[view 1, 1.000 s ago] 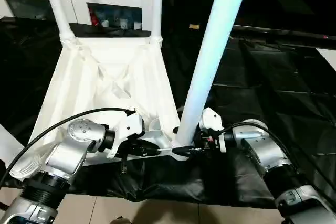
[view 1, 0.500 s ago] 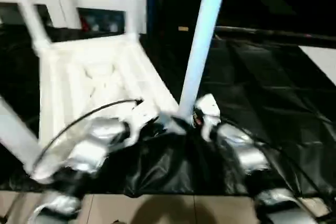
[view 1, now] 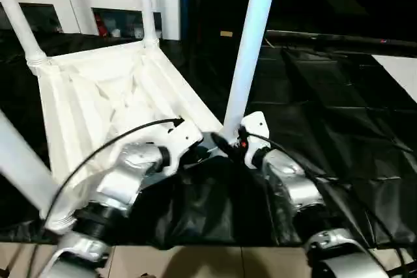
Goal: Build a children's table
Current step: Rotate leg to tighten
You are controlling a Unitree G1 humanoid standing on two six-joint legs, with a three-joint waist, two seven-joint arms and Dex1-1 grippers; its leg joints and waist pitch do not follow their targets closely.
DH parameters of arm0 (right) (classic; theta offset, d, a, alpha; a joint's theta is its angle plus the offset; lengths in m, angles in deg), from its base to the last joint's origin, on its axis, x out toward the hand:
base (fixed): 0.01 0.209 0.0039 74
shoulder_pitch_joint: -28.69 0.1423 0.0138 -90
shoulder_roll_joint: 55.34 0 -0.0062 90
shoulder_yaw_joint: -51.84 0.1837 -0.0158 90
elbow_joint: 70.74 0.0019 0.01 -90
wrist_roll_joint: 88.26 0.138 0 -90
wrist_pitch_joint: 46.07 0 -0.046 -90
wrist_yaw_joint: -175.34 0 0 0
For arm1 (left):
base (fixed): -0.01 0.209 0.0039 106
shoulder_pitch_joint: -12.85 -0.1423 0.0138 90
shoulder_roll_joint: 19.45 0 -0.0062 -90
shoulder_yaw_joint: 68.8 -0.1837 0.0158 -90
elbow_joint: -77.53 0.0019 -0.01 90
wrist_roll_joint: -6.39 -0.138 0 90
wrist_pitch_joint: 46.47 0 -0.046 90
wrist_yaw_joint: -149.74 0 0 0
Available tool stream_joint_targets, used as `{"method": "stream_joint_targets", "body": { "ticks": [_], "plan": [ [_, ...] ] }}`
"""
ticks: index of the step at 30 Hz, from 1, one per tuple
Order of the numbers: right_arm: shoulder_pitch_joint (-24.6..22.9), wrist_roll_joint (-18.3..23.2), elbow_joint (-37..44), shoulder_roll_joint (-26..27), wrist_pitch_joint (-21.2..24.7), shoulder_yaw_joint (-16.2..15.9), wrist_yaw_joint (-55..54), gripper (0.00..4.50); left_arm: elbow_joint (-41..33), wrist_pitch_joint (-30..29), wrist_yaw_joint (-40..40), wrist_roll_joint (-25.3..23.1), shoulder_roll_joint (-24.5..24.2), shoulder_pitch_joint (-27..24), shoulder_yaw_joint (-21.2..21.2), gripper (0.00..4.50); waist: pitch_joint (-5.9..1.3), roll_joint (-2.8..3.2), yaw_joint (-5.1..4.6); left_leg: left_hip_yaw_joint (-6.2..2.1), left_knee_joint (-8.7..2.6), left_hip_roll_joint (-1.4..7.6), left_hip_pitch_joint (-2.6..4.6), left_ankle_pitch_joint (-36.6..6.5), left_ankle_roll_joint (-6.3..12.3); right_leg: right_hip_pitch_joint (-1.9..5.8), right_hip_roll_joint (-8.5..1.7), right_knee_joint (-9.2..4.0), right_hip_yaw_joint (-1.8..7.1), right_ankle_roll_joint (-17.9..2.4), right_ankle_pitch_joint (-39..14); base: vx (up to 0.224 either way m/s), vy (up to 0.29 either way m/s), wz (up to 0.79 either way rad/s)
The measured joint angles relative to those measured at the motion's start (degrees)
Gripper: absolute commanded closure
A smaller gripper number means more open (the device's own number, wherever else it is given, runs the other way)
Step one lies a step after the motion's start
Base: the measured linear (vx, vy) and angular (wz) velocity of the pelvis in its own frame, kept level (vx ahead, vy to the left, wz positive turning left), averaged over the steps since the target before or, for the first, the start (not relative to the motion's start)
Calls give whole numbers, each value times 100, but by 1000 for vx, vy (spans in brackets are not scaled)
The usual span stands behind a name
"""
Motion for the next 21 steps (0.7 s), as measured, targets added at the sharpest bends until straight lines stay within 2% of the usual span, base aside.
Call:
{"method": "stream_joint_targets", "body": {
  "ticks": [6,10,14,15,18,19,21],
  "plan": [
    [-140,111,292,-453,-168,-231,1311,99,-88,236,-643,236,-345,-85,-24,450,4,6,93,5,7,-1,-22,-1,4,-7,-1,-7,2,-3,-20,0,0,0],
    [-211,160,601,-881,-168,-518,2243,99,-149,303,-1092,408,-548,-150,-84,450,5,6,146,6,14,1,-24,-1,3,-3,-2,-5,2,-3,-20,0,0,0],
    [-316,281,763,-1068,-157,-599,2837,99,-196,359,-1442,494,-673,-191,-152,450,5,6,196,6,16,1,-21,0,3,0,-2,-1,5,-3,-19,0,0,0],
    [-325,296,820,-1113,-140,-650,3003,124,-196,359,-1552,538,-720,-195,-167,450,5,6,208,6,16,1,-21,0,3,0,-2,2,5,-3,-19,0,0,0],
    [-332,322,895,-1234,-89,-714,3237,135,-198,363,-1733,603,-785,-198,-208,450,5,6,222,6,16,2,-21,0,2,2,-2,6,5,-3,-19,0,0,0],
    [-342,344,931,-1265,-76,-742,3331,157,-198,363,-1786,636,-798,-198,-211,450,5,6,227,6,16,2,-21,0,2,5,-2,6,5,-3,-19,0,0,0],
    [-383,357,1009,-1294,-37,-752,3388,167,-203,365,-1847,645,-815,-199,-214,450,5,6,227,6,17,2,-21,0,2,6,-2,6,5,-3,-19,0,0,0]
  ]
}}
